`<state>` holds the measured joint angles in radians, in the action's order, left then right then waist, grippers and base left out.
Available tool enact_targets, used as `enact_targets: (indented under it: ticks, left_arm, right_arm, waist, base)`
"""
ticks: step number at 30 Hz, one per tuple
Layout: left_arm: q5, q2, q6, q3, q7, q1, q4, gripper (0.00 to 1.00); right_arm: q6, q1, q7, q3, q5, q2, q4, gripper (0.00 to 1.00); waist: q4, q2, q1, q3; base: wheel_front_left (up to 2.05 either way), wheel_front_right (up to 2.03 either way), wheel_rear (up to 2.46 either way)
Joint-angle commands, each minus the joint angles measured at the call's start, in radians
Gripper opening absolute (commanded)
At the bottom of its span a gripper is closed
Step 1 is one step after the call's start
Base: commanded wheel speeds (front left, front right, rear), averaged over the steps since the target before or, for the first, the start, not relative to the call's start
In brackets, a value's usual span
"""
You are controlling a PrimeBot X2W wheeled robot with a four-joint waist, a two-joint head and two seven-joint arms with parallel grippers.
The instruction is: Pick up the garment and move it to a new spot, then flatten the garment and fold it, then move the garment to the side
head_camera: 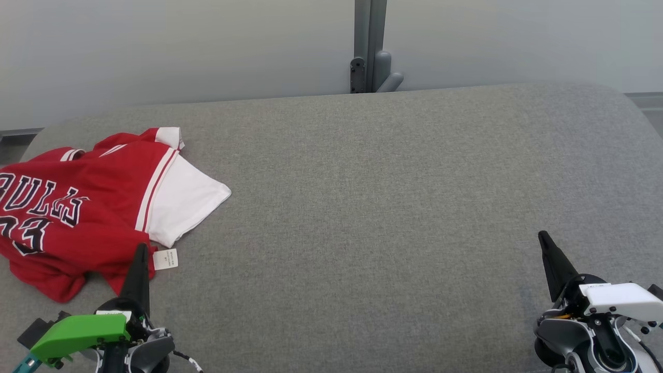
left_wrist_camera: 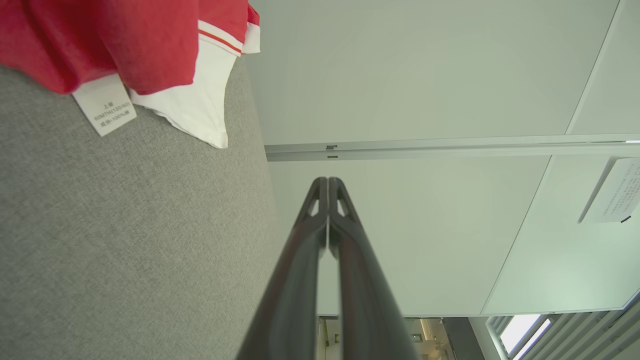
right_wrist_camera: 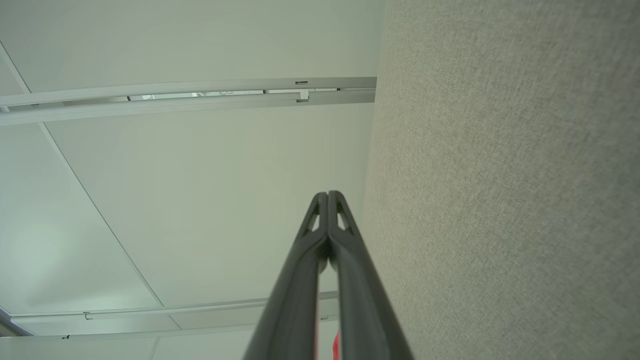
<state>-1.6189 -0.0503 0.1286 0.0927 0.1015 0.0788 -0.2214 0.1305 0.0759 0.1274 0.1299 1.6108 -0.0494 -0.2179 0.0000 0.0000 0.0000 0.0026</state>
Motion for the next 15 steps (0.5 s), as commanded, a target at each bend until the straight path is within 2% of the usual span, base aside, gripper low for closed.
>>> enact_targets:
  ticks: [1, 15]
  left_arm:
    - [0.004, -0.001, 0.004, 0.001, 0.001, 0.016, 0.0, 0.0]
    - [0.004, -0.001, 0.004, 0.001, 0.001, 0.016, 0.0, 0.0]
  right_arm:
    - [0.0, 0.007, 0.001, 0.001, 0.008, -0.001, 0.004, 0.0]
    - [0.0, 0.007, 0.001, 0.001, 0.008, -0.001, 0.004, 0.0]
  waist:
    - [0.0, 0.0, 0.0, 0.0]
    - [0.0, 0.0, 0.0, 0.0]
  base:
    - [0.0, 0.0, 0.0]
    - [0.0, 0.0, 0.0]
